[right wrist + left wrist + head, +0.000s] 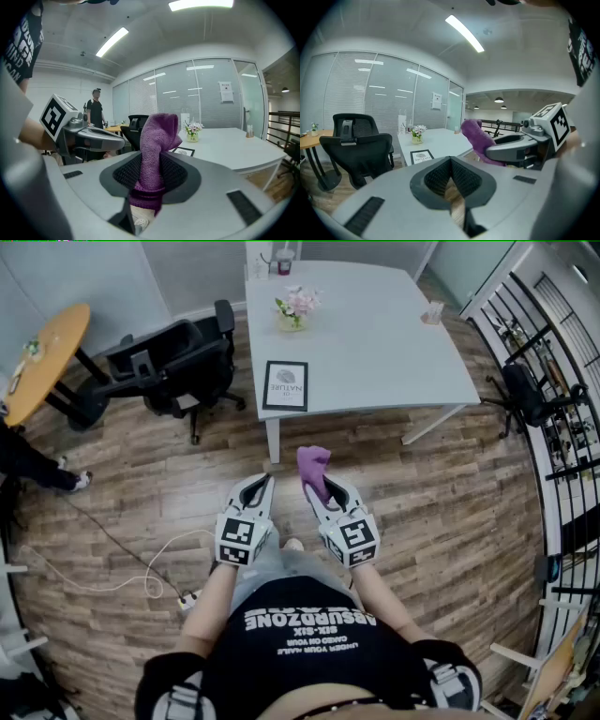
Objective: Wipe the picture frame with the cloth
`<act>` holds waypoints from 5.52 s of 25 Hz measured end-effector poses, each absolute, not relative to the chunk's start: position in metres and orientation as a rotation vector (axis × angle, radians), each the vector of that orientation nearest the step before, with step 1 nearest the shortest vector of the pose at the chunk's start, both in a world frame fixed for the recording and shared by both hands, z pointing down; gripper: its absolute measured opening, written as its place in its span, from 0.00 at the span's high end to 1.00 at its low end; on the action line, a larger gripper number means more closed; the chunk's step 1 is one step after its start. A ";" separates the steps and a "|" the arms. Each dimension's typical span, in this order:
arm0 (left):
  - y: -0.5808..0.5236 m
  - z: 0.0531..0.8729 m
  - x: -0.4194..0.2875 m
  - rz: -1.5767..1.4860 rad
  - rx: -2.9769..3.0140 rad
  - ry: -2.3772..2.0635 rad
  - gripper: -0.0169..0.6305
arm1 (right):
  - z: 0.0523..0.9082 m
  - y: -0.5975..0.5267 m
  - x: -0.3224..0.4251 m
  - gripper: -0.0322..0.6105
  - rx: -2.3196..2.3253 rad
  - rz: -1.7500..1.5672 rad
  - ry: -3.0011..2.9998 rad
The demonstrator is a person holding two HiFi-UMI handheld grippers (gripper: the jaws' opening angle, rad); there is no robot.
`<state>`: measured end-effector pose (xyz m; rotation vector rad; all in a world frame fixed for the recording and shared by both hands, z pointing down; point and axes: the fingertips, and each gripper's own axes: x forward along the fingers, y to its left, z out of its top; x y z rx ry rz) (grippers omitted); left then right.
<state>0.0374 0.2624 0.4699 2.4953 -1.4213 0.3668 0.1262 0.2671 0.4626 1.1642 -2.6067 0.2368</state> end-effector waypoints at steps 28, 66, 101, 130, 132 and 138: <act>0.065 0.518 0.010 0.504 2.495 -1.347 0.95 | 0.485 0.059 0.115 0.75 1.212 0.291 -2.511; -0.093 0.690 -0.003 0.778 2.288 -1.039 0.95 | 0.664 -0.185 0.001 0.74 0.946 0.519 -2.243; -0.093 0.697 -0.003 0.878 2.301 -1.077 0.95 | 0.692 -0.186 0.048 0.74 0.873 0.342 -2.107; -0.096 0.694 -0.001 0.894 2.310 -1.128 0.95 | 0.686 -0.161 0.083 0.74 0.989 0.416 -2.097; -0.097 0.694 -0.001 0.892 2.314 -1.133 0.95 | 0.686 -0.155 0.084 0.74 0.986 0.437 -2.098; -0.094 0.695 -0.002 0.891 2.286 -1.131 0.95 | 0.685 -0.141 0.086 0.74 1.001 0.460 -2.119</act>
